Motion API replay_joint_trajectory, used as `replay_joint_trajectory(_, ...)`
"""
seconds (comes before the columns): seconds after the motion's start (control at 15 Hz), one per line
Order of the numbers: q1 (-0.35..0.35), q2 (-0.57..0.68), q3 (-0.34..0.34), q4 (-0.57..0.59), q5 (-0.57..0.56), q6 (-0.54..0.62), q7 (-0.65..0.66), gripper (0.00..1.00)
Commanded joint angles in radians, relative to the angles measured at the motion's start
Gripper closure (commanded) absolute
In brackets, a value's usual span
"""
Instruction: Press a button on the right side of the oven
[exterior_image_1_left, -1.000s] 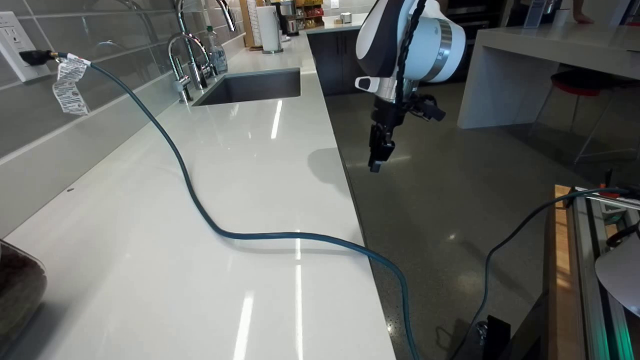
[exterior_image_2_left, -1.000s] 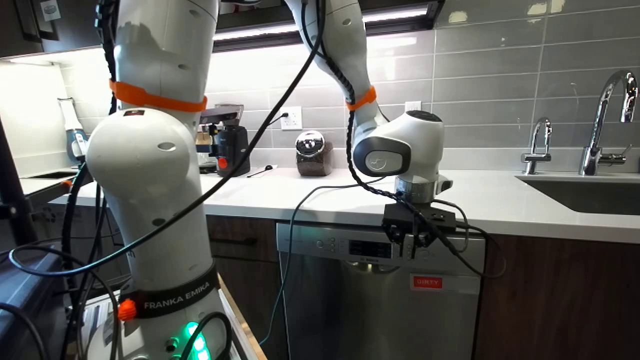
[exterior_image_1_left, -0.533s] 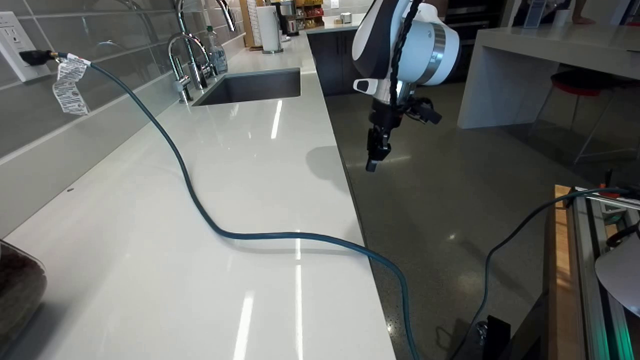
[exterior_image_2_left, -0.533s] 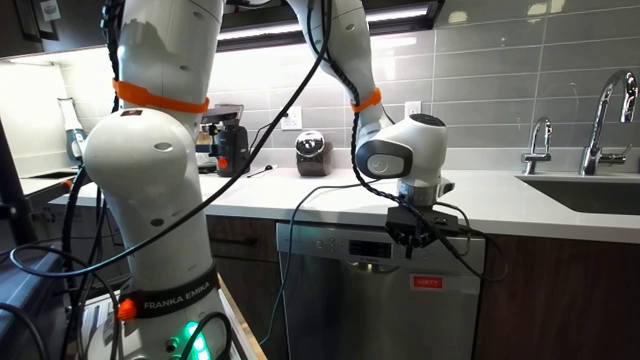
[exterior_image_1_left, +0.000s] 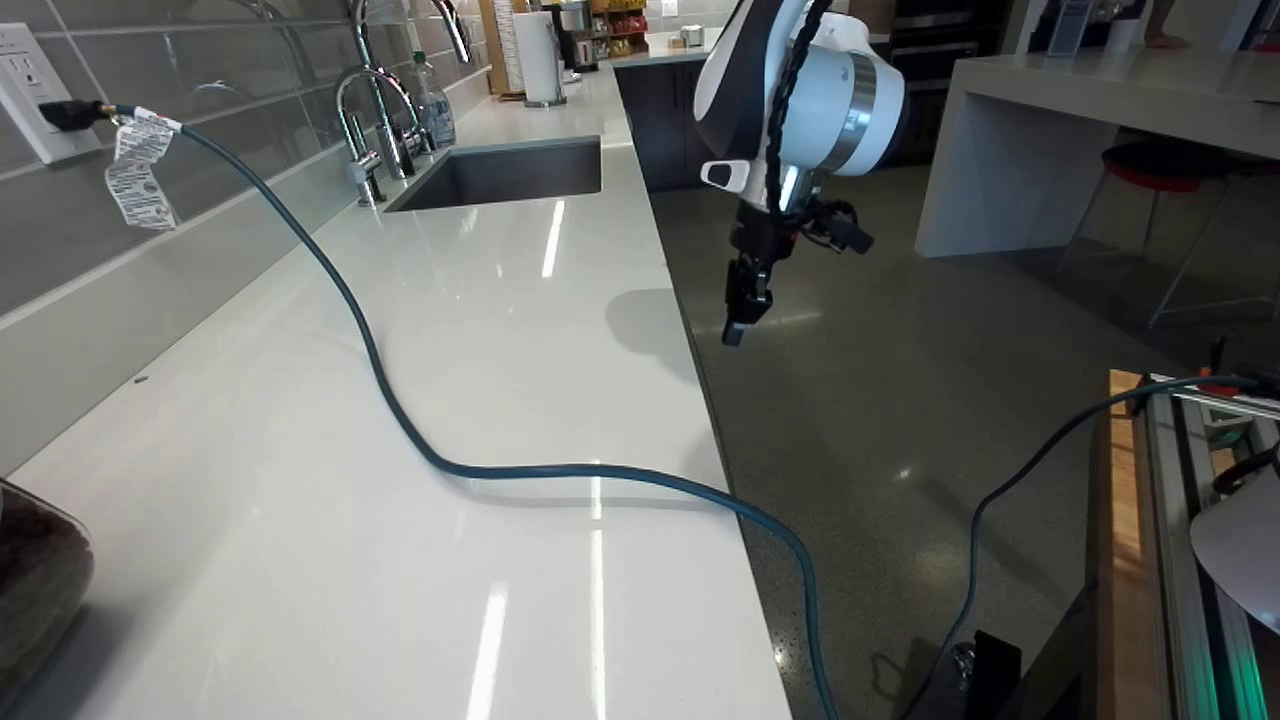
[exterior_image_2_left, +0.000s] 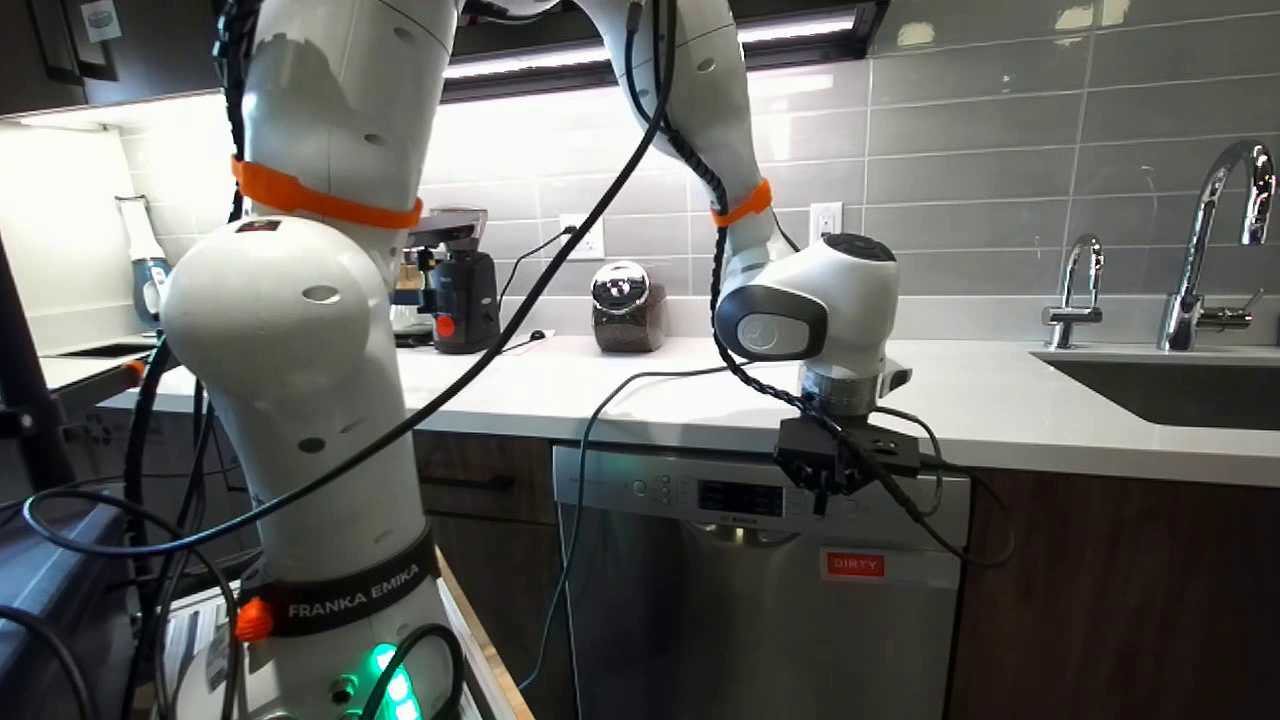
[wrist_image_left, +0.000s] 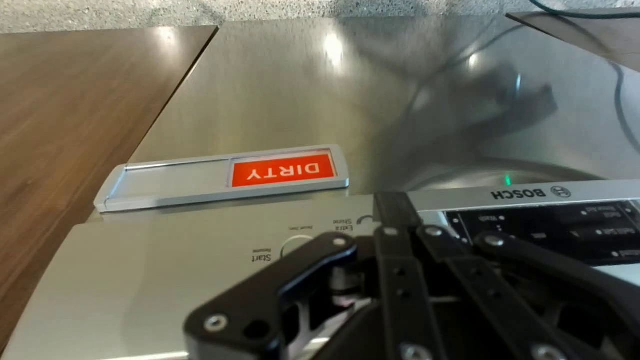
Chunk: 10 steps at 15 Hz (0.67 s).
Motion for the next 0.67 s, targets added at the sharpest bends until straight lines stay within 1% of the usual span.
replay_joint_trajectory(0.0, -0.024, 0.033, 0.035, 0.023, 0.065, 0.036, -0.057, 1.00)
replay_joint_trajectory(0.6, -0.044, 0.054, 0.062, 0.048, 0.133, 0.038, -0.107, 1.00)
